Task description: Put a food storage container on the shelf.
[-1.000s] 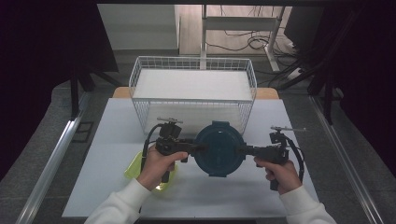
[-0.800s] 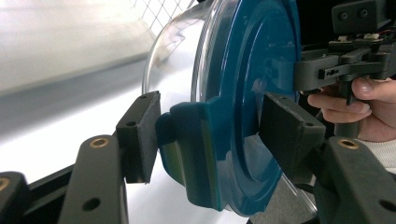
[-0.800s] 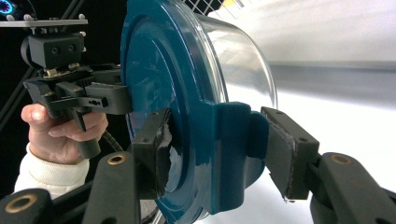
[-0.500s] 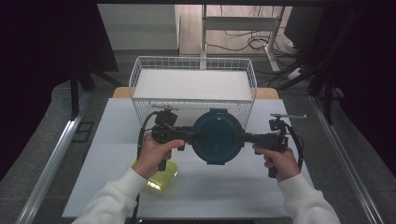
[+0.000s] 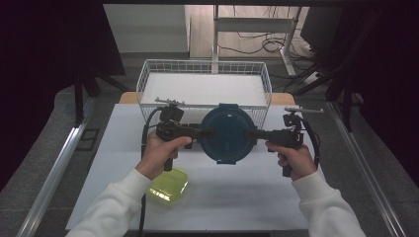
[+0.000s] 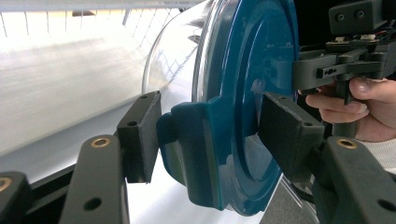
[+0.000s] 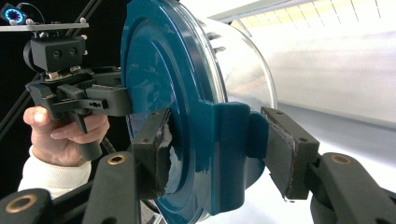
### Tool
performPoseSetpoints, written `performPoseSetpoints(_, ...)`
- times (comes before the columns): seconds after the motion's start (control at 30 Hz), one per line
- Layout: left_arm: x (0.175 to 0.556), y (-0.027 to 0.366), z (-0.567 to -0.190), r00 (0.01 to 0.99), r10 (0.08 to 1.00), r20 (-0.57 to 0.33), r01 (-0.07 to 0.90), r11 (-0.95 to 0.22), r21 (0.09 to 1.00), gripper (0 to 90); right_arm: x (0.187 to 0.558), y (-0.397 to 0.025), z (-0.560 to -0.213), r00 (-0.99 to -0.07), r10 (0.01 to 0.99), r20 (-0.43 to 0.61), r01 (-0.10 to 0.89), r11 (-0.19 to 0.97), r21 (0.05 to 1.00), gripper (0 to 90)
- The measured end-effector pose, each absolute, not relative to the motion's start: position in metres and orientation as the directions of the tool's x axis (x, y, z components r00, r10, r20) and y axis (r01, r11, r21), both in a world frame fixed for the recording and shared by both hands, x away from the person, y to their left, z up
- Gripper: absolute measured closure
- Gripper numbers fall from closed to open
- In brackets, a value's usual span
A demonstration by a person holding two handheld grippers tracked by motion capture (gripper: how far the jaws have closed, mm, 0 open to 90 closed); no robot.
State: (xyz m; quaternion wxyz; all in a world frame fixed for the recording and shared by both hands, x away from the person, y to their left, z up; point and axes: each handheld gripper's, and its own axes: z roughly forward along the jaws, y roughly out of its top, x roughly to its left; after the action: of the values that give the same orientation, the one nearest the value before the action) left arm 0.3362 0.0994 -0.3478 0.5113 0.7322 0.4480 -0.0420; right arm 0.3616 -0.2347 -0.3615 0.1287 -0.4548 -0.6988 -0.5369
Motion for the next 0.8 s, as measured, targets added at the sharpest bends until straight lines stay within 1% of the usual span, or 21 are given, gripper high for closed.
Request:
performPoseSetpoints(0.23,0.347,0.104,-0.335,0.603,0.614,-0.509,0.685,-0.073,0.725,41.1,0.373,-0.230,-0.347,-0.558,0.492,0.668,0.768,0.000,0.641,45.6)
performPoseSetpoints(0.8,0.371,0.117,-0.313,0.613,0.594,-0.521,0.677,-0.055,0.734,42.0,0.400,-0.220,-0.316,-0.576,0.499,0.648,0.750,0.006,0.662,45.9)
